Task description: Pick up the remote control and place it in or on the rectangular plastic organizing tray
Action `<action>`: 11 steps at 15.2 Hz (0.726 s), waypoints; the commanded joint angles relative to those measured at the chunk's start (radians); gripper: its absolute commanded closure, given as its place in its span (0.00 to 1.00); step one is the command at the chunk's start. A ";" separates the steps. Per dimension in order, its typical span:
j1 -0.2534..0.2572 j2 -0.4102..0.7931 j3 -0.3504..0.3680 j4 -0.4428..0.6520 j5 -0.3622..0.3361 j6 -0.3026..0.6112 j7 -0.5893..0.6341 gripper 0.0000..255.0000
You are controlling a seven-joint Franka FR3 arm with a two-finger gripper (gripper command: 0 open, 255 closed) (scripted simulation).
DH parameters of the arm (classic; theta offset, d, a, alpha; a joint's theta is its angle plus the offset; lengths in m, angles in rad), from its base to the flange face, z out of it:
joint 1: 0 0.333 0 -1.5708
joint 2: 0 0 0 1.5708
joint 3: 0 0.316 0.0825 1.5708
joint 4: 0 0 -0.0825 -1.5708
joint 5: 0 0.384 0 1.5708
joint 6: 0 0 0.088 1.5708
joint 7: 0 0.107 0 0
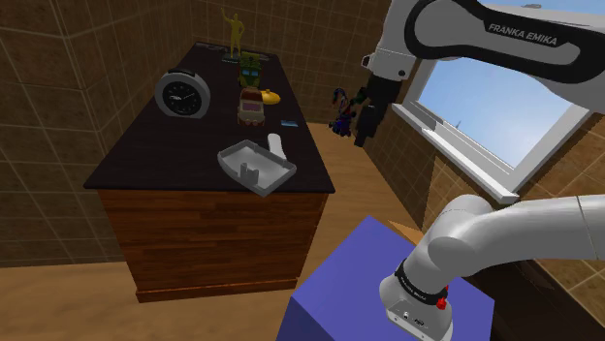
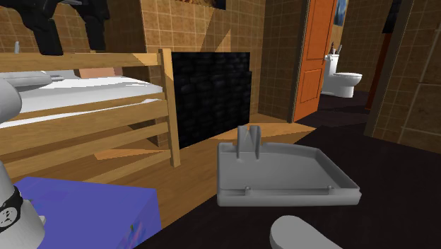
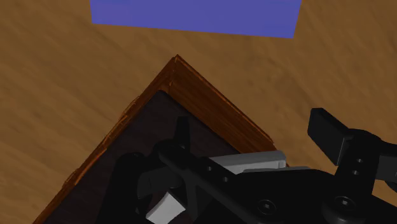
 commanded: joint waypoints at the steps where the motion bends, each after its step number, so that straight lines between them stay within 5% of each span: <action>1: 0.000 0.000 0.000 0.000 0.000 0.000 0.000 0.00; 11: -0.054 0.334 0.067 0.076 0.017 0.279 0.201 0.00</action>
